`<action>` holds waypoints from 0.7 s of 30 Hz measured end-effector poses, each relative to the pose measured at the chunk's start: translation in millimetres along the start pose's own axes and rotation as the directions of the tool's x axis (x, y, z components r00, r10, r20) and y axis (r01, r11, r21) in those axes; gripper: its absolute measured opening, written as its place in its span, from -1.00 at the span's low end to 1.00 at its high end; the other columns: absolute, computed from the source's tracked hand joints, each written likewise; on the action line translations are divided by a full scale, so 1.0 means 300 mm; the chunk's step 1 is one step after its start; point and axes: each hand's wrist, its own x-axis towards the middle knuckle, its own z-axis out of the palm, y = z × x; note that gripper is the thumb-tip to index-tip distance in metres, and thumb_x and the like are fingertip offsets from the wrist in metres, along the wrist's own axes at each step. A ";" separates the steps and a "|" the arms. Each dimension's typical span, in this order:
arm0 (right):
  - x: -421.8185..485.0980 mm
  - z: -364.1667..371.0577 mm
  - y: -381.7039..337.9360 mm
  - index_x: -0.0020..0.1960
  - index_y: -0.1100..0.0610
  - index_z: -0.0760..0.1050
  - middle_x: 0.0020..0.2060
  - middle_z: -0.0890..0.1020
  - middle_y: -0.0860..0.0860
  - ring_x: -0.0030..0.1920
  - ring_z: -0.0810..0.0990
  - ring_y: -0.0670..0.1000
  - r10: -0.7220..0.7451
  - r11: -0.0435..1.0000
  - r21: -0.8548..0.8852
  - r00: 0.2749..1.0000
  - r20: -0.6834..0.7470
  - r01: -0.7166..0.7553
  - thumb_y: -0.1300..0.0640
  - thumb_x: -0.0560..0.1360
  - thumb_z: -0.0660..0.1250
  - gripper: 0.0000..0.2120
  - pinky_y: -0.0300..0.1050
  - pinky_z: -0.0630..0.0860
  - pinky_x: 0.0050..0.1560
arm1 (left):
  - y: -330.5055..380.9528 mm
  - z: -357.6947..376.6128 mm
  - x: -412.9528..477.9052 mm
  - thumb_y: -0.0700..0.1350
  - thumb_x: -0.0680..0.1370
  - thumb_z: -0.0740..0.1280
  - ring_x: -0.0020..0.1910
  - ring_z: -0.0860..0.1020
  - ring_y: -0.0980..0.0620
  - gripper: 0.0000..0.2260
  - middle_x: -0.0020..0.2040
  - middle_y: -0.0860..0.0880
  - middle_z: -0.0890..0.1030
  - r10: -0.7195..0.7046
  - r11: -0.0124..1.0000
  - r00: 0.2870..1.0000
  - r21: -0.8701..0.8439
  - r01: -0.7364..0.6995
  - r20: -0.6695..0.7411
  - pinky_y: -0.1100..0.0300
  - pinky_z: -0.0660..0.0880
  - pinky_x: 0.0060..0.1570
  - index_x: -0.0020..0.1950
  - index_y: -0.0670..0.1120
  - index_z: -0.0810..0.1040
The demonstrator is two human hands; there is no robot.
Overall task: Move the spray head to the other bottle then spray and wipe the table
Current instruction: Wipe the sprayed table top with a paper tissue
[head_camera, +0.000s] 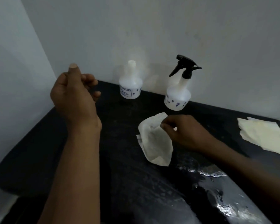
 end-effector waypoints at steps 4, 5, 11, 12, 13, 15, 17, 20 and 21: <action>0.014 0.212 0.006 0.53 0.16 0.11 0.51 0.21 0.23 0.51 0.17 0.18 0.138 0.981 -0.162 0.976 0.167 -0.111 -0.21 0.60 0.03 -0.36 0.06 0.15 0.46 | 0.013 -0.001 -0.008 -0.04 0.59 0.26 -0.29 0.61 0.09 -0.63 -0.36 0.06 0.62 -0.003 1.000 1.000 -0.021 0.003 -0.004 0.19 0.47 -0.37 -0.43 0.07 0.49; 0.036 0.250 0.011 0.56 0.14 -0.01 0.55 0.05 0.25 0.55 0.01 0.20 0.187 0.967 -0.206 0.969 0.160 -0.153 -0.27 0.58 -0.03 -0.30 0.15 0.02 0.50 | 0.017 -0.003 -0.008 -0.04 0.60 0.26 -0.29 0.61 0.09 -0.63 -0.36 0.06 0.63 0.005 1.000 1.000 -0.018 -0.005 -0.005 0.20 0.47 -0.38 -0.43 0.07 0.50; 0.205 0.390 -0.161 0.57 0.13 -0.12 0.52 -0.13 0.38 0.52 -0.16 0.37 0.244 0.936 -0.281 0.966 0.091 -0.210 -0.49 0.41 -0.15 -0.05 0.40 -0.16 0.44 | 0.037 -0.023 0.019 -0.05 0.60 0.27 -0.29 0.61 0.05 -0.62 -0.36 0.04 0.63 0.019 1.000 0.998 -0.010 -0.020 -0.067 0.18 0.47 -0.38 -0.43 0.06 0.50; 0.214 0.409 -0.226 0.57 0.16 -0.12 0.52 -0.13 0.38 0.52 -0.17 0.37 0.186 0.949 -0.277 0.976 0.114 -0.149 -0.48 0.43 -0.14 -0.06 0.39 -0.17 0.45 | 0.039 -0.020 0.020 -0.05 0.60 0.27 -0.29 0.61 0.05 -0.63 -0.36 0.04 0.62 0.017 1.000 0.998 -0.007 -0.018 -0.066 0.18 0.47 -0.38 -0.43 0.06 0.50; 0.216 0.431 -0.299 0.57 0.19 -0.12 0.52 -0.13 0.38 0.52 -0.19 0.35 0.099 0.969 -0.240 0.984 0.145 -0.062 -0.44 0.45 -0.12 -0.08 0.37 -0.19 0.46 | 0.040 -0.017 0.019 -0.06 0.60 0.26 -0.29 0.61 0.05 -0.62 -0.37 0.04 0.62 0.018 1.000 0.998 -0.002 -0.018 -0.062 0.18 0.47 -0.38 -0.44 0.07 0.50; 0.181 0.480 -0.439 0.56 0.22 -0.06 0.54 -0.03 0.33 0.54 -0.15 0.28 -0.090 0.981 -0.150 0.975 0.205 0.122 -0.27 0.54 -0.12 -0.22 0.20 -0.21 0.50 | 0.040 -0.012 0.014 -0.05 0.60 0.26 -0.29 0.61 0.05 -0.59 -0.38 0.05 0.62 0.030 1.000 0.998 0.011 -0.030 -0.054 0.19 0.47 -0.39 -0.47 0.07 0.51; 0.130 0.515 -0.523 0.52 0.06 0.23 0.51 0.28 0.11 0.55 0.07 0.04 -0.161 0.986 -0.045 0.987 -0.018 0.160 -0.11 0.59 -0.28 -0.38 -0.18 -0.23 0.47 | 0.038 -0.016 0.011 -0.04 0.60 0.26 -0.28 0.62 0.06 -0.61 -0.37 0.06 0.63 0.044 0.998 0.997 0.042 -0.042 -0.055 0.20 0.48 -0.38 -0.45 0.08 0.52; 0.085 0.561 -0.543 0.55 0.04 0.12 0.55 0.19 0.05 0.56 -0.03 0.01 -0.403 0.877 -0.200 0.895 0.191 0.438 -0.05 0.63 0.05 -0.48 -0.04 -0.33 0.48 | 0.040 -0.035 0.018 -0.03 0.60 0.26 -0.26 0.64 0.07 -0.66 -0.35 0.07 0.63 0.054 0.997 0.997 0.064 -0.050 -0.061 0.20 0.49 -0.34 -0.39 0.06 0.50; 0.074 0.544 -0.525 0.57 0.08 0.03 0.57 0.10 0.10 0.57 -0.07 0.08 -0.402 0.872 -0.157 0.861 0.311 0.463 -0.12 0.60 0.07 -0.40 0.03 -0.29 0.51 | 0.042 -0.042 0.020 -0.02 0.59 0.26 -0.26 0.64 0.07 -0.67 -0.35 0.07 0.63 0.052 0.997 0.996 0.064 -0.048 -0.066 0.19 0.49 -0.34 -0.39 0.06 0.50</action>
